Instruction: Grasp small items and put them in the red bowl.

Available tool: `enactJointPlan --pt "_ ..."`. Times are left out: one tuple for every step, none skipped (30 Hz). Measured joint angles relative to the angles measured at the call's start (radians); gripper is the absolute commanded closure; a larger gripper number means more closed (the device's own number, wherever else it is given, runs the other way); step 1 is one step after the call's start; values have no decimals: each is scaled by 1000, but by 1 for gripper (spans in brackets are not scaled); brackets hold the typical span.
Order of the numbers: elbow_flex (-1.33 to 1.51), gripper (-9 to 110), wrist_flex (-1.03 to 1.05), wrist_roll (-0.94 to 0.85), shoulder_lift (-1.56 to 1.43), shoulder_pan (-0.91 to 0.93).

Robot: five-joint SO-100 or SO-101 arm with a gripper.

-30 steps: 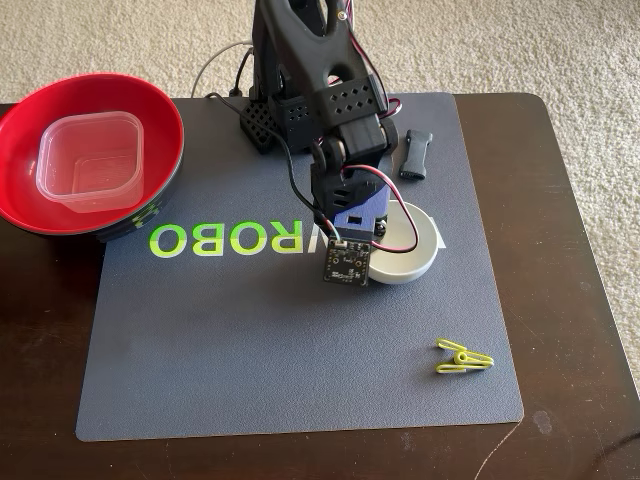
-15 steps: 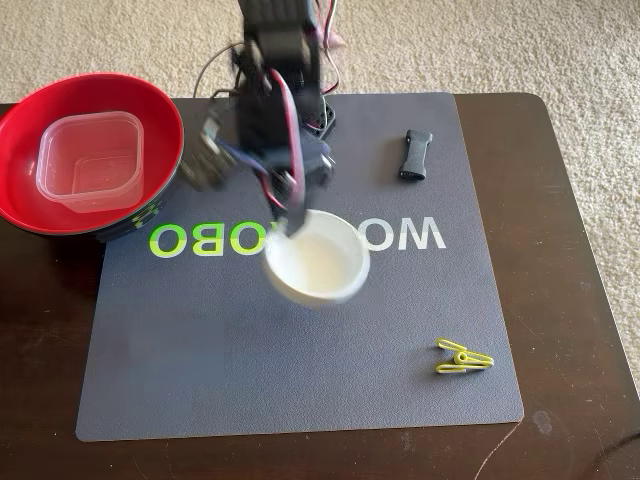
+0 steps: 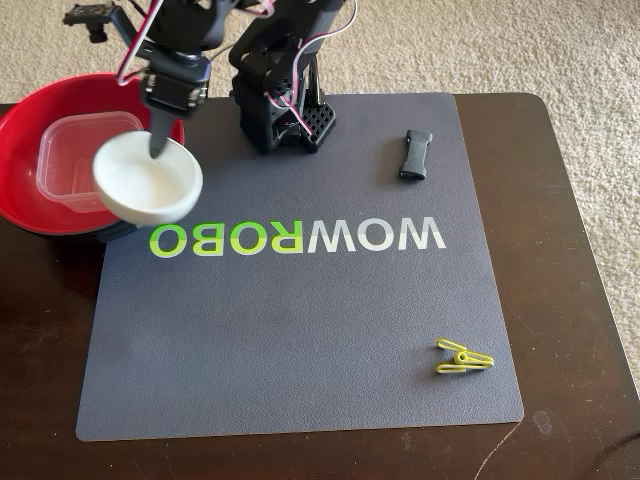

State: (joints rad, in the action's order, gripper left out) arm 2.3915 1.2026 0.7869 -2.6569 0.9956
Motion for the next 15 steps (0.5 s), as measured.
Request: enactJointPlan --pt "3 102 -3 28 20 69" --pt "3 102 -5 54 35 135" --pt "3 102 -6 75 52 189" --pt "3 102 -9 83 64 230" --pt "0 102 -9 89 75 258" --pt "-8 102 -11 104 89 279" --pt "-17 102 -11 110 109 299" --pt "-29 102 -12 118 133 325" --pt "-34 101 -15 124 161 354" --pt "-34 97 -26 147 176 385" --pt "-34 87 -40 152 186 402" --pt "-34 79 -51 152 193 414" --pt "-35 75 -57 166 201 419" --pt "-35 72 -66 176 204 420" --pt "-35 70 -71 186 206 422"
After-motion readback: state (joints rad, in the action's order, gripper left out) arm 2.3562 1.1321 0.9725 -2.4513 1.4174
